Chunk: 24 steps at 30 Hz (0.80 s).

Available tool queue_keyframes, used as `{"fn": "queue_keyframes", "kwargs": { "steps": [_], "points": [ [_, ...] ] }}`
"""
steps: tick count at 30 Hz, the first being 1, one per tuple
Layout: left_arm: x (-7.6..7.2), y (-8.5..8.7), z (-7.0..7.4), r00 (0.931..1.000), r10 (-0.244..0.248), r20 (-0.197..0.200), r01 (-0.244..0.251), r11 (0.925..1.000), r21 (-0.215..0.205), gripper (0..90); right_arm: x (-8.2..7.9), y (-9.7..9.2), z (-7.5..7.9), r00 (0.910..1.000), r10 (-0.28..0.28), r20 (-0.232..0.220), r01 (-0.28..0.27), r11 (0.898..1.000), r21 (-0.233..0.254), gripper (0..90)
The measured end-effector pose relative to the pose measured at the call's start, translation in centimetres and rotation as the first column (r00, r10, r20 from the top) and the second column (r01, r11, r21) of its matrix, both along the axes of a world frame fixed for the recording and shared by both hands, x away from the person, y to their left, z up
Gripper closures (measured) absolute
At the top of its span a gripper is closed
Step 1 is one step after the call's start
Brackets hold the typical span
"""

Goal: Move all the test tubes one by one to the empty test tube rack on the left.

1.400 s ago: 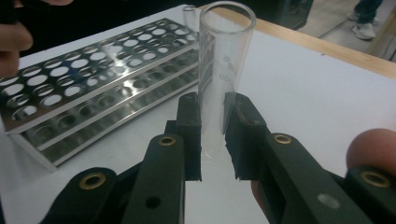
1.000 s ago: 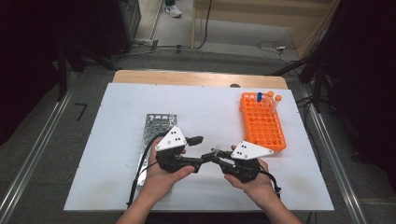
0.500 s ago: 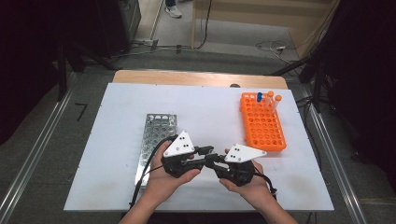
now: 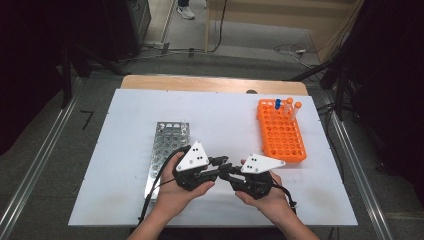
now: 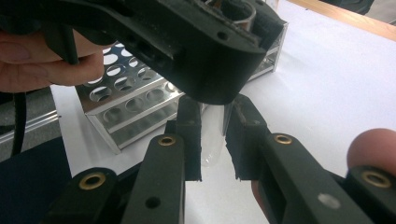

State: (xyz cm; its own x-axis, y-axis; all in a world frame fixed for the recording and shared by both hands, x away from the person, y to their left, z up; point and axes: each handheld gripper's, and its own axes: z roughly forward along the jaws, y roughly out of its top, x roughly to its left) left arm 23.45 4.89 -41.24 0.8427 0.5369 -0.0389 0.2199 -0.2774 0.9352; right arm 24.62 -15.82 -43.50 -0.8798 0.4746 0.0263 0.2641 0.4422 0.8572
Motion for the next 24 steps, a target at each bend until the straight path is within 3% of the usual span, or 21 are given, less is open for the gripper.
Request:
{"fn": "queue_keyframes", "kwargs": {
  "steps": [5, 6, 7, 8, 10, 13, 15, 18, 19, 21, 24],
  "points": [
    [-0.1, 0.0, 0.1, 0.9997, 0.017, 0.017, -0.017, 0.9999, 0.0, 76.5, 0.1, -0.1, 0.0, 1.0, -0.001, 0.003, 0.001, 1.0, 0.007, 72.5],
    [-0.1, 0.0, 0.1, 0.9995, 0.024, 0.02, -0.024, 0.9997, 0.001, 76.5, 0.1, -0.1, 0.0, 1.0, 0.005, 0.003, -0.005, 1.0, 0.01, 68.8],
    [-0.1, 0.0, 0.1, 0.9993, 0.032, 0.019, -0.032, 0.9995, -0.001, 76.5, 0.2, -0.3, 0.0, 0.9996, 0.025, -0.01, -0.025, 0.999, 0.021, 58.6],
    [0.0, 0.2, 0.2, 0.9993, 0.035, 0.015, -0.035, 0.9994, -0.008, 76.5, 0.2, -0.3, 0.0, 0.9996, 0.025, -0.01, -0.025, 0.999, 0.021, 58.6],
    [0.3, 0.5, 0.2, 0.9991, 0.042, -0.001, -0.042, 0.9988, -0.024, 76.5, 0.2, -0.6, 0.0, 0.9988, 0.046, -0.013, -0.046, 0.998, 0.039, 49.5],
    [0.6, 1.2, 0.3, 0.9984, 0.057, -0.008, -0.057, 0.9977, -0.036, 76.5, 0.3, -1.5, 0.2, 0.9989, 0.046, -0.001, -0.046, 0.997, 0.063, 37.1],
    [0.8, 1.7, 0.4, 0.9975, 0.069, -0.019, -0.069, 0.9965, -0.046, 76.5, 0.5, -2.4, 0.4, 0.9995, 0.031, -0.001, -0.031, 0.997, 0.074, 24.2],
    [1.2, 2.7, 0.6, 0.9953, 0.092, -0.03, -0.093, 0.9936, -0.063, 76.5, 0.8, -3.5, 0.4, 0.9987, 0.037, -0.035, -0.034, 0.996, 0.085, 8.1],
    [1.3, 3.0, 0.7, 0.9943, 0.101, -0.034, -0.103, 0.9925, -0.066, 76.5, 0.9, -4.2, 0.3, 0.9989, 0.033, -0.033, -0.03, 0.996, 0.086, 7.3],
    [1.5, 3.5, 0.8, 0.9925, 0.117, -0.036, -0.119, 0.9902, -0.073, 76.5, 0.8, -5.1, 0.2, 0.9992, -0.035, -0.02, 0.036, 0.996, 0.08, 6.9],
    [1.9, 4.5, 1.0, 0.9886, 0.146, -0.039, -0.148, 0.9858, -0.078, 76.5, 0.7, -6.7, 0.0, 0.9979, -0.064, -0.009, 0.065, 0.994, 0.09, 1.8]
  ]
}}
